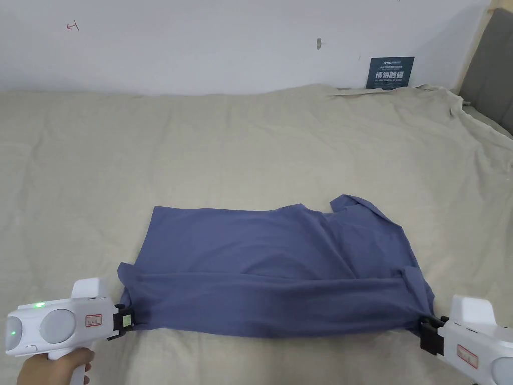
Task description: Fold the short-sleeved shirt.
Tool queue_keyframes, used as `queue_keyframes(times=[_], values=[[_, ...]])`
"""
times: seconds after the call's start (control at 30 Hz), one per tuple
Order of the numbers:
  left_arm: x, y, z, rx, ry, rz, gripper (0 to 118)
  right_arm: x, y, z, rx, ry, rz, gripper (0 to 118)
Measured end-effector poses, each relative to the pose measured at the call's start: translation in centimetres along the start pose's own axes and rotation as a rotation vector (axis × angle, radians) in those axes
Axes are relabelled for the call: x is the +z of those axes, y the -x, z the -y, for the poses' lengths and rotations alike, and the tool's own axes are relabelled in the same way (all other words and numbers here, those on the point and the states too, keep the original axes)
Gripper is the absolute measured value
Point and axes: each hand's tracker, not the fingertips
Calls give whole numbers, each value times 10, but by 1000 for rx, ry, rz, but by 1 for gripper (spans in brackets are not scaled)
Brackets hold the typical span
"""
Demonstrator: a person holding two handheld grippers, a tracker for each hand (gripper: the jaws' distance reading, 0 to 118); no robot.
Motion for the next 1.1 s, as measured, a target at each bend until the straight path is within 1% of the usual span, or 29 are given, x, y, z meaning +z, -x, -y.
queue_keyframes(times=[0.2,0.37,0.47,0.6,0.73,0.83,0.87,0.93,0.97,1.0,1.03,1.07,1.1], values=[[20,9,20,-17,12,3,7,25,-11,11,23,-7,-37,4],[36,13,46,-16,23,10,7,32,-14,29,48,9,-28,4],[37,13,62,-15,43,4,7,30,-17,41,31,44,-27,4],[24,17,78,2,73,-10,7,18,-15,54,5,94,1,4],[12,11,85,-8,90,-43,8,3,-9,59,-6,151,28,4],[14,9,82,19,86,-58,9,6,-2,59,-18,160,34,5],[15,9,81,20,88,-59,13,8,-1,57,-17,159,35,7],[18,6,78,11,96,-66,37,12,0,54,4,147,51,21],[20,4,77,5,100,-78,56,14,1,52,13,141,58,34],[22,2,75,-1,101,-95,81,18,2,49,25,133,73,57],[24,1,73,-1,94,-108,96,24,4,45,28,125,74,74],[28,-1,71,-3,77,-120,104,29,5,42,28,109,73,87],[36,-3,68,-5,42,-127,105,36,6,37,23,73,66,96]])
